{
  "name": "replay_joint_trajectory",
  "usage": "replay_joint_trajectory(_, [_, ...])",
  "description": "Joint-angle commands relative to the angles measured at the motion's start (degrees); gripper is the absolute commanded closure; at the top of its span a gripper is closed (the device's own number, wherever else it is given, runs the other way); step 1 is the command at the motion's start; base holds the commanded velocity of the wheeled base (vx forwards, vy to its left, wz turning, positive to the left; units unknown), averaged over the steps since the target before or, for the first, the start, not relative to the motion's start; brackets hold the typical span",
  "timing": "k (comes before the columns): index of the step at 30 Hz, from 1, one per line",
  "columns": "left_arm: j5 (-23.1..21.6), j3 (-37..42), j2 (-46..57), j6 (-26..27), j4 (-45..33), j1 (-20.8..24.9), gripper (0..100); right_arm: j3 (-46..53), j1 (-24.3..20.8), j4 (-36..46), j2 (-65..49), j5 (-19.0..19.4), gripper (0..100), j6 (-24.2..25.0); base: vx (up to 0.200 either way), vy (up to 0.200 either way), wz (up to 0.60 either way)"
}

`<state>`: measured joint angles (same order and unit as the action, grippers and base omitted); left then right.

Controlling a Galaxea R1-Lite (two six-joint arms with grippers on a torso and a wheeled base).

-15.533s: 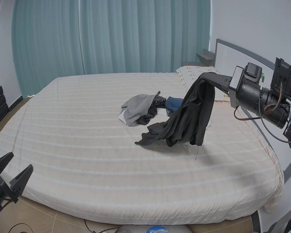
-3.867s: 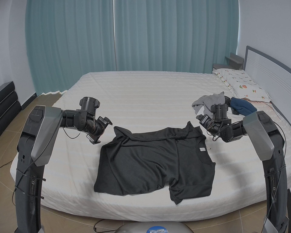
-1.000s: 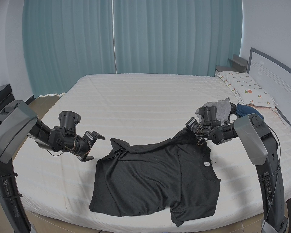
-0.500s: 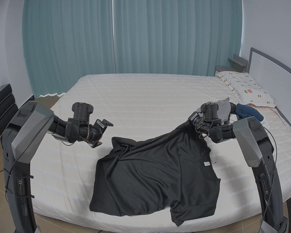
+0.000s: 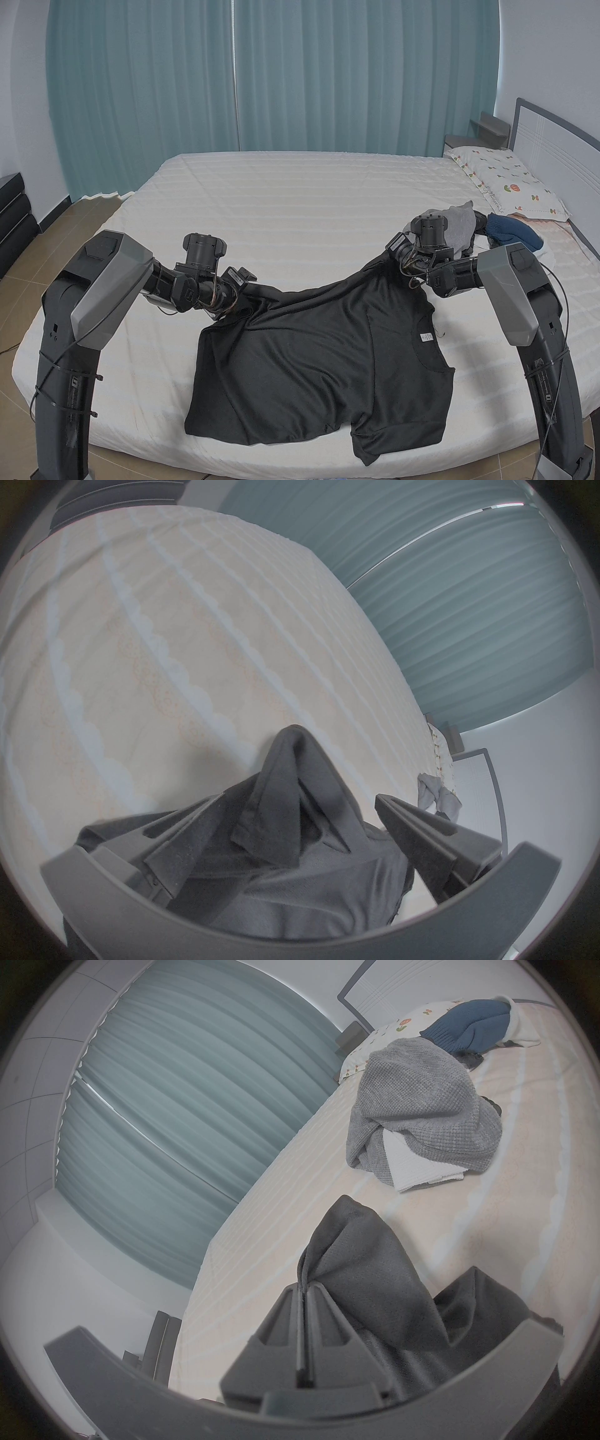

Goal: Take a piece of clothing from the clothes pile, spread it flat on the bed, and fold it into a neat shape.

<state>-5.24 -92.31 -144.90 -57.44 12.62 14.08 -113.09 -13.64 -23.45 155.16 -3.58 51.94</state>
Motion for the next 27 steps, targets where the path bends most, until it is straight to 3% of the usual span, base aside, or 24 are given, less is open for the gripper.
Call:
replay_joint_trajectory(1, [0.76, -1.91, -2.58, 0.05, -0.31, 0.25, 0, -0.02, -0.07, -0.01, -0.03, -0.02, 100, 0.00, 0.000, 0.000, 0.00])
replay_joint_trajectory(3, [0.85, -2.70, -3.11, 0.05, -1.19, 0.51, 0, -0.02, -0.07, -0.01, 0.05, -0.02, 100, 0.00, 0.000, 0.000, 0.00])
replay_joint_trajectory(4, [1.02, -4.99, -3.81, 0.05, -3.39, 0.95, 100, 0.06, -0.07, -0.10, 0.05, -0.02, 100, 0.09, 0.000, 0.000, 0.00])
replay_joint_trajectory(12, [5.15, -14.30, -6.80, -0.65, -11.65, 0.42, 100, 0.15, 0.11, -0.10, 0.14, -0.02, 100, 0.18, 0.000, 0.000, 0.00])
replay_joint_trajectory(27, [5.42, -18.79, -3.81, -2.50, -11.21, -6.35, 100, -0.29, 0.55, -3.70, -0.39, -0.11, 100, 0.18, 0.000, 0.000, 0.00])
